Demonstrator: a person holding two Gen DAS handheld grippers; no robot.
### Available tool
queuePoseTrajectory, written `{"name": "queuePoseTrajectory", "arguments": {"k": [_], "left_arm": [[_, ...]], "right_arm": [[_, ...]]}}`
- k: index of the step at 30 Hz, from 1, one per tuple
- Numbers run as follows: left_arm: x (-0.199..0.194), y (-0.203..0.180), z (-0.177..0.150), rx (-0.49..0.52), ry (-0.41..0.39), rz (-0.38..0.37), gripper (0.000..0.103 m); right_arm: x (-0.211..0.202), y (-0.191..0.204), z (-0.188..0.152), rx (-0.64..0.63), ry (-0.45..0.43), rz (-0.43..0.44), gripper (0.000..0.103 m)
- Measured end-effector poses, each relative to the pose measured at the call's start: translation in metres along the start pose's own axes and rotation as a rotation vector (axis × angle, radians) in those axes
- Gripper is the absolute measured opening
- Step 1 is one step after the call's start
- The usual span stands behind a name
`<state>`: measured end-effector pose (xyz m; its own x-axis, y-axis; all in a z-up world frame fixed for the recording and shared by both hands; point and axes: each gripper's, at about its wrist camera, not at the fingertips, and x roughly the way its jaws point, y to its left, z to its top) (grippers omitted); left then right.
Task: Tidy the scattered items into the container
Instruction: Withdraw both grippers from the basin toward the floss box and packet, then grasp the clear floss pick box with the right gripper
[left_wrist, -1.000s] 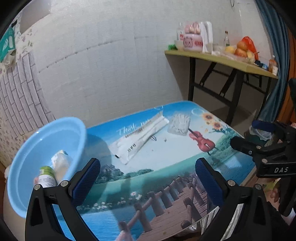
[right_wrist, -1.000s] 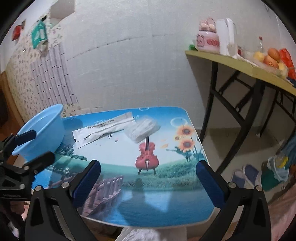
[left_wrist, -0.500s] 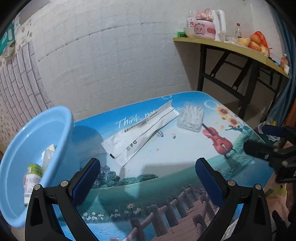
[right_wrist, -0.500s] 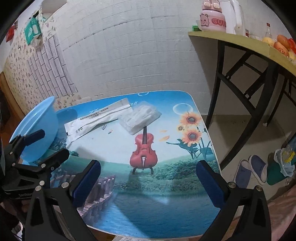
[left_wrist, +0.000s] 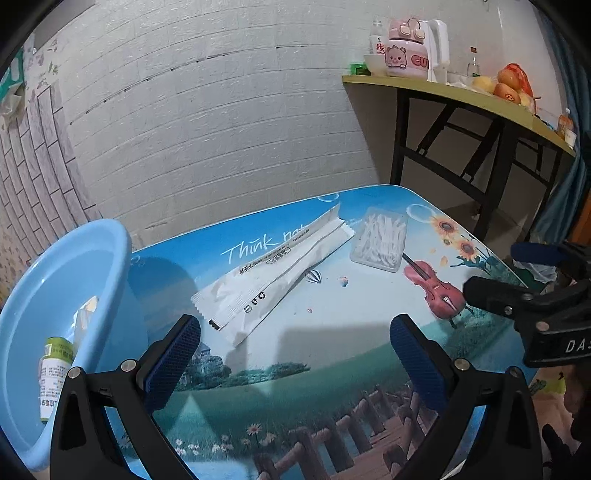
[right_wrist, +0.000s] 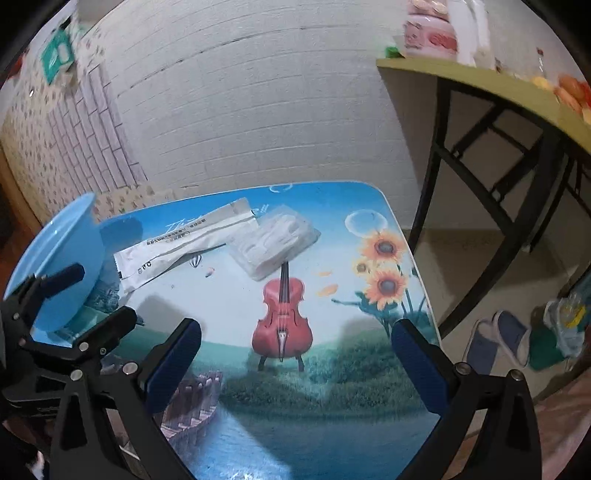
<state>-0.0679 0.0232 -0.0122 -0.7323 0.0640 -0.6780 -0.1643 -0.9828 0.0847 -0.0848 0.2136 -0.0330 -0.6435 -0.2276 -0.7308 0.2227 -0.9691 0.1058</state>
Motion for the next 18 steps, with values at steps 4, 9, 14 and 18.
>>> {"name": "queuePoseTrajectory", "arguments": {"k": [4, 9, 14, 18], "left_arm": [[0.001, -0.001, 0.002, -0.002, 0.001, -0.019, 0.103], [0.007, -0.006, 0.004, -0.012, 0.0, -0.038, 0.103], [0.009, -0.013, 0.001, 0.004, 0.003, -0.063, 0.103], [0.015, -0.012, 0.001, -0.006, 0.016, -0.062, 0.103]], "right_arm": [[0.008, -0.005, 0.005, 0.022, 0.018, 0.029, 0.103], [0.015, -0.015, 0.012, 0.008, 0.026, 0.009, 0.103], [0.017, -0.015, 0.018, -0.043, 0.015, -0.008, 0.103], [0.031, -0.009, 0.021, -0.091, 0.049, -0.02, 0.103]]}}
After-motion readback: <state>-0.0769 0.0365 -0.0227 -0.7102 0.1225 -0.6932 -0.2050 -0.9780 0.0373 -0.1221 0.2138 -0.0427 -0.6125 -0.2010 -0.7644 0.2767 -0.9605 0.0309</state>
